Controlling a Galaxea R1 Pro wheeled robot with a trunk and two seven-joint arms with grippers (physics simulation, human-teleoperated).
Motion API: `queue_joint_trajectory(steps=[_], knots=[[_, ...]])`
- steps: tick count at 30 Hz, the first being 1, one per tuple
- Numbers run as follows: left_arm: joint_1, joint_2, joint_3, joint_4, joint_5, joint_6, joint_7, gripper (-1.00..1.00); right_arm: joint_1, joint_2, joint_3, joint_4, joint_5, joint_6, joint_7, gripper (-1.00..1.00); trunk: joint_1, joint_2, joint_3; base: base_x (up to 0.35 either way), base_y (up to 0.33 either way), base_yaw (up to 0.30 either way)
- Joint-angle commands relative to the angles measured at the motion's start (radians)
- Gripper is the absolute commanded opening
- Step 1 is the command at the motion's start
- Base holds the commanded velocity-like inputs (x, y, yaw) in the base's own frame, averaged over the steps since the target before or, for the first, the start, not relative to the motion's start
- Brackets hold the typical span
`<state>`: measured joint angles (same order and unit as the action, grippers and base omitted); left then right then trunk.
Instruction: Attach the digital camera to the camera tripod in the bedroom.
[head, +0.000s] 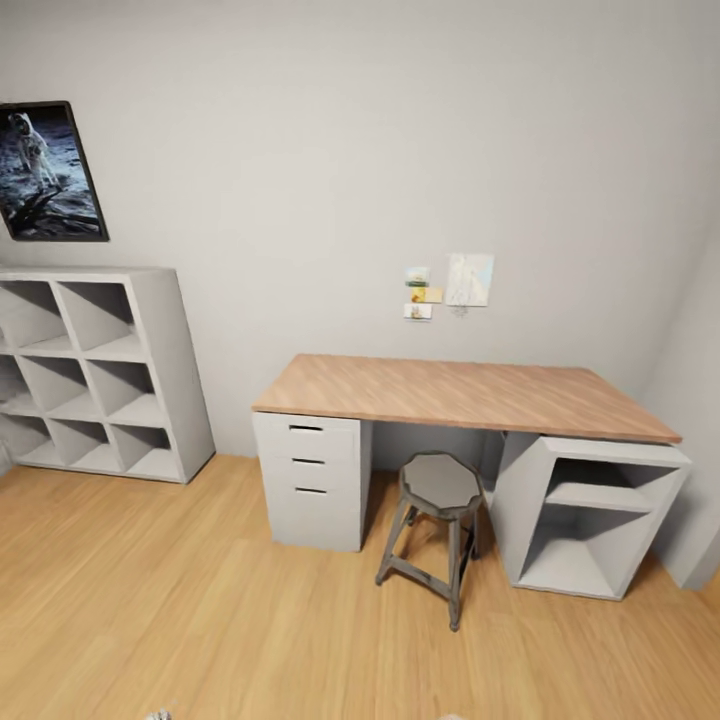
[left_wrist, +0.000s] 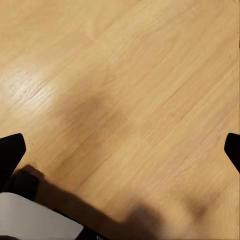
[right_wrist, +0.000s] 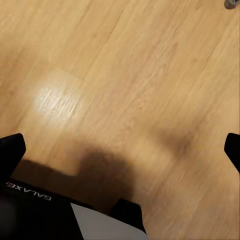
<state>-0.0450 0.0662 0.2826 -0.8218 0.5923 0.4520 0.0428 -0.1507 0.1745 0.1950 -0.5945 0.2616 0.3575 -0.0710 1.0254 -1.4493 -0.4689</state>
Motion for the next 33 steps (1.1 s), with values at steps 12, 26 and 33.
queue_joint_trajectory(steps=[12, 26, 33], knots=[[-0.003, -0.057, 0.091, -0.106, 0.012, 0.107, 0.146, 1.0, -0.027, 0.0, 0.037, -0.012, 0.007, 0.016, -0.002, 1.0, 0.0, -0.001, -0.001, -0.067, 0.0, 0.3], [-0.005, -0.088, 0.091, -0.122, 0.011, 0.115, 0.166, 1.0, -0.036, 0.0, 0.079, -0.064, 0.005, 0.022, -0.001, 1.0, 0.0, -0.001, -0.001, -0.007, 0.0, 0.3], [-0.006, -0.097, 0.091, -0.123, 0.009, 0.115, 0.168, 1.0, -0.036, 0.0, 0.081, -0.068, 0.005, 0.023, -0.001, 1.0, 0.0, -0.001, -0.001, -0.001, 0.0, 0.3]])
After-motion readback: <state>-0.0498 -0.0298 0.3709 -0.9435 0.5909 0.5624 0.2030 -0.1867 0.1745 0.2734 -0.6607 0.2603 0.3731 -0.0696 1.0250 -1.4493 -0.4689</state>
